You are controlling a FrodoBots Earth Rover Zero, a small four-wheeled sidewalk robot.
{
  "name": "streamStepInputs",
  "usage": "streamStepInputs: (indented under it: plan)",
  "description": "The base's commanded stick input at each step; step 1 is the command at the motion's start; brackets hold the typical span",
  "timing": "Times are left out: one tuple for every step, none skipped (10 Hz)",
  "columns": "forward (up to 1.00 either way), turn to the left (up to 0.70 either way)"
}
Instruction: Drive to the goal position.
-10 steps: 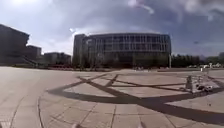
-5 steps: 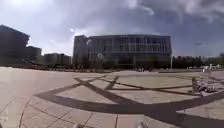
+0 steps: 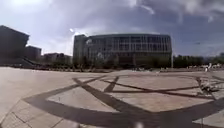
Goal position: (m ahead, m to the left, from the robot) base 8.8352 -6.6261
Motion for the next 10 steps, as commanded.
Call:
streamStepInputs:
  plan:
    - [0.70, -0.05]
    - [0.70, -0.05]
    - [0.70, -0.05]
    - [0.70, -0.05]
    - [0.70, -0.05]
    - [0.70, -0.05]
    - [0.70, -0.05]
    - [0.70, -0.05]
    - [0.70, -0.05]
    - [0.70, -0.05]
